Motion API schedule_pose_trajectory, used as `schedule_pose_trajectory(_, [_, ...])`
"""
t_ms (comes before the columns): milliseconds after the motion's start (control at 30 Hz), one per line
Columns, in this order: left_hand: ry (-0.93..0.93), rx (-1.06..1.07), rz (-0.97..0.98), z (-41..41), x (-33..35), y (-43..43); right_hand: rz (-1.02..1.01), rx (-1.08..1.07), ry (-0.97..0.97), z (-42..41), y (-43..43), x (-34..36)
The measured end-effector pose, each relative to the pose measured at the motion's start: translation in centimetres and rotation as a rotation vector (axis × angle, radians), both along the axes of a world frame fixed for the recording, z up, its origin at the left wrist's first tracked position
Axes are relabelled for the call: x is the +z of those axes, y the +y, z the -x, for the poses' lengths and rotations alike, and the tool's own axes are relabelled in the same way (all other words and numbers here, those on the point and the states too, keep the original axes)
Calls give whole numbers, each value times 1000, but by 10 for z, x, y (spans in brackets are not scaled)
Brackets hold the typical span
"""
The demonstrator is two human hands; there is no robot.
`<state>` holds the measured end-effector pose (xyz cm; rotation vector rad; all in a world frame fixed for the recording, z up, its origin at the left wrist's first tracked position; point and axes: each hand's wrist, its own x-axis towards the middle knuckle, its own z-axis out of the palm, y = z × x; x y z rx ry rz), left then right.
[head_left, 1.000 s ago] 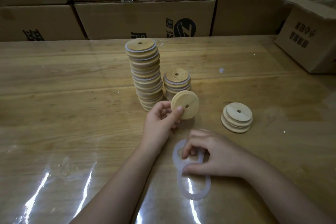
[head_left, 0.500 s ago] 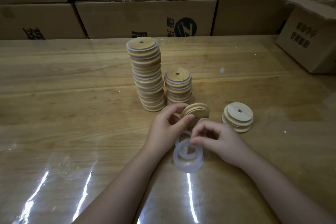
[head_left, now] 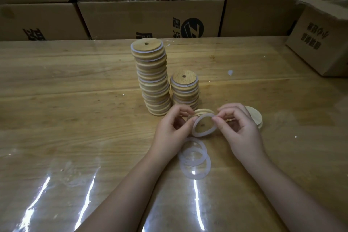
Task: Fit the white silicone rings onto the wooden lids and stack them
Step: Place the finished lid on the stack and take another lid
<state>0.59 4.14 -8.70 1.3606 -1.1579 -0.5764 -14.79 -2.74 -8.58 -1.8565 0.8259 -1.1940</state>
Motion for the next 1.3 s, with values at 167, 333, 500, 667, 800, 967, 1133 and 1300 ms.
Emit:
schedule_pose_trajectory(167, [-54, -29, 0, 2, 0, 2, -42, -16, -9, -1, 0, -4])
schedule_pose_trajectory(333, [-184, 26, 37, 2, -4, 0, -33, -30, -7, -2, 0, -3])
schedule_pose_trajectory(500, [-219, 81, 56, 0, -7, -1, -38, -29, -4, -2, 1, -1])
schedule_pose_trajectory(667, [-197, 88, 47, 1, -7, -1, -68, -28, -11, -2, 1, -1])
schedule_pose_trajectory(800, [-164, 99, 14, 2, -5, 0, -82, -24, -10, -2, 0, -1])
schedule_pose_trajectory(967, [-141, 127, 2, 3, -3, 1, -85, -19, -14, -2, 1, 0])
schedule_pose_trajectory(1133, [-134, 136, -2, 3, -2, 1, -116, -25, -20, -2, 0, -1])
schedule_pose_trajectory(1300, [-86, 111, -52, 1, -2, 0, -120, -18, -5, -2, -1, 0])
